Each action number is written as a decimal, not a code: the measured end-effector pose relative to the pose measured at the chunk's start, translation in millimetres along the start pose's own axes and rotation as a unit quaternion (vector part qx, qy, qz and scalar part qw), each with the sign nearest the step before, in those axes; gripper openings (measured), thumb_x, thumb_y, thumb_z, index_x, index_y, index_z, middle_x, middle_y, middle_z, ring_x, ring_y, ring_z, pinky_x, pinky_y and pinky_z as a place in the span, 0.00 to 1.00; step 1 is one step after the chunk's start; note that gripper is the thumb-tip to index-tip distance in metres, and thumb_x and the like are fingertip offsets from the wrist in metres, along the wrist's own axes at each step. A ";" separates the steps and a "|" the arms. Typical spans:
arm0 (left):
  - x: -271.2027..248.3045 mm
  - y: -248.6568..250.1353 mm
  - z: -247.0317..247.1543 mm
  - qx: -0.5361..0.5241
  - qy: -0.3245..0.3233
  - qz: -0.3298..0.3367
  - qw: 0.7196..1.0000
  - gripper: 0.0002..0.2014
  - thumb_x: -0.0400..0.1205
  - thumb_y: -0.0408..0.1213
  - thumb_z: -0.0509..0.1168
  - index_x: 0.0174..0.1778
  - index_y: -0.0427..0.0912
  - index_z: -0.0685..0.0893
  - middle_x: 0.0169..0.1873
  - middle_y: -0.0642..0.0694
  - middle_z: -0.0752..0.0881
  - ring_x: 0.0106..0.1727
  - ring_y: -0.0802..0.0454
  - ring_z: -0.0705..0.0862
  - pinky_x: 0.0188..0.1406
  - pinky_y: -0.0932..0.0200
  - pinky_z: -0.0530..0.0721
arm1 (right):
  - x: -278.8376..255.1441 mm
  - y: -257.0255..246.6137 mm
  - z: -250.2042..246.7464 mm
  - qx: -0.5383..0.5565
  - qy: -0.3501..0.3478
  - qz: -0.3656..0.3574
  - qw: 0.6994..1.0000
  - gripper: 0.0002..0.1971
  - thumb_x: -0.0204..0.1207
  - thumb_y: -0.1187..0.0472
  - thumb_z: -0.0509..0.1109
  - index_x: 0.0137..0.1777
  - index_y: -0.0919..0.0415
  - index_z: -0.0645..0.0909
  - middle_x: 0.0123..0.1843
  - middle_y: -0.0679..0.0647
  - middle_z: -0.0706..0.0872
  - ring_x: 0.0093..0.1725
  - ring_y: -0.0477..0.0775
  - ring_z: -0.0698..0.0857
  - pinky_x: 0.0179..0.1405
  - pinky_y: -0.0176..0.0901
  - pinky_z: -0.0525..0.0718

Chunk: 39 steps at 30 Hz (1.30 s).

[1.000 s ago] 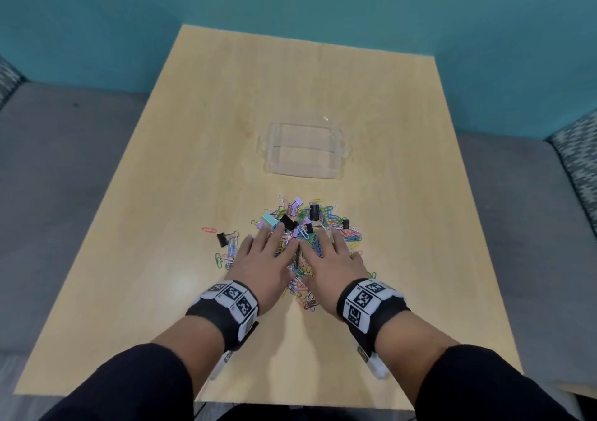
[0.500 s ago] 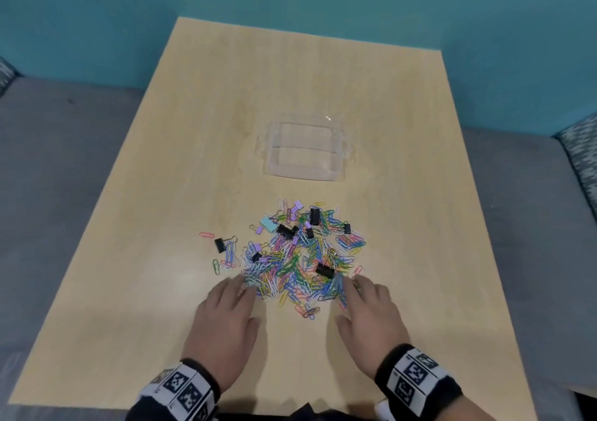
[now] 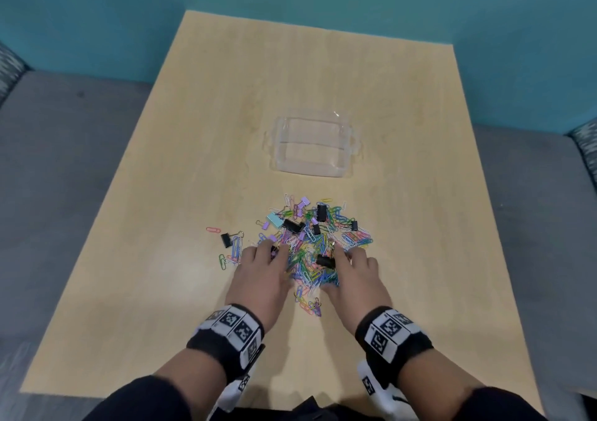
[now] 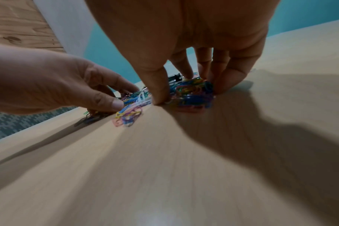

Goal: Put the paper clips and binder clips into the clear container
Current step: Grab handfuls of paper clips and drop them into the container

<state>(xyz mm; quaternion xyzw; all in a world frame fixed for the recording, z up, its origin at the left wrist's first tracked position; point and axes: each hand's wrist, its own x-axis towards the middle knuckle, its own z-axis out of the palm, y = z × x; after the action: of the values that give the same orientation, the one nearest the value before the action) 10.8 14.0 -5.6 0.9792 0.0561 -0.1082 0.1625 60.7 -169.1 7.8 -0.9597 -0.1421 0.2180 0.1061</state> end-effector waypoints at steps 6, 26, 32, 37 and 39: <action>7.1 -4.4 -2.3 -0.014 0.012 0.007 1.000 0.16 0.72 0.28 0.70 0.54 0.44 0.82 0.48 0.45 0.77 0.45 0.44 0.72 0.39 0.50 0.80 | 4.4 9.4 -4.0 0.010 0.010 -0.009 1.000 0.14 0.74 0.67 0.68 0.60 0.61 0.76 0.56 0.59 0.74 0.52 0.64 0.75 0.46 0.51 0.74; -1.3 -27.8 -31.5 -0.519 0.003 -0.296 0.802 0.08 0.73 0.20 0.68 0.32 0.36 0.84 0.42 0.35 0.88 0.34 0.46 0.86 0.37 0.49 0.89 | 6.2 35.5 -24.7 0.296 -0.081 0.126 0.943 0.08 0.69 0.69 0.66 0.36 0.54 0.77 0.32 0.55 0.83 0.25 0.58 0.85 0.29 0.48 0.82; -0.1 -22.8 -61.9 -0.640 -0.018 -0.299 0.708 0.07 0.75 0.16 0.66 0.36 0.31 0.81 0.35 0.37 0.86 0.32 0.51 0.82 0.29 0.60 0.86 | 9.8 47.2 -49.3 0.496 -0.166 0.153 0.839 0.10 0.72 0.75 0.71 0.40 0.61 0.75 0.23 0.58 0.78 0.21 0.55 0.78 0.33 0.52 0.72; 31.1 -13.2 -92.4 -0.701 -0.024 -0.272 0.659 0.07 0.76 0.16 0.64 0.37 0.31 0.80 0.29 0.42 0.84 0.26 0.54 0.82 0.27 0.63 0.86 | 31.5 35.1 -86.7 0.548 -0.175 0.117 0.810 0.13 0.73 0.79 0.69 0.42 0.62 0.73 0.24 0.59 0.79 0.20 0.54 0.79 0.22 0.42 0.76; 54.8 -9.7 -104.9 -0.703 -0.019 -0.259 0.662 0.07 0.76 0.17 0.65 0.37 0.32 0.81 0.32 0.40 0.84 0.28 0.54 0.83 0.28 0.63 0.86 | 50.1 25.7 -106.7 0.552 -0.161 0.098 0.812 0.12 0.73 0.81 0.68 0.41 0.64 0.73 0.25 0.60 0.78 0.20 0.52 0.79 0.19 0.39 0.81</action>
<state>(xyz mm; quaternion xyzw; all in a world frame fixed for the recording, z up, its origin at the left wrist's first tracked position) 82.9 61.9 75.8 0.5178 0.3636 -0.0933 0.7688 157.7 -192.3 75.7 -0.6994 0.0818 0.4207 0.5720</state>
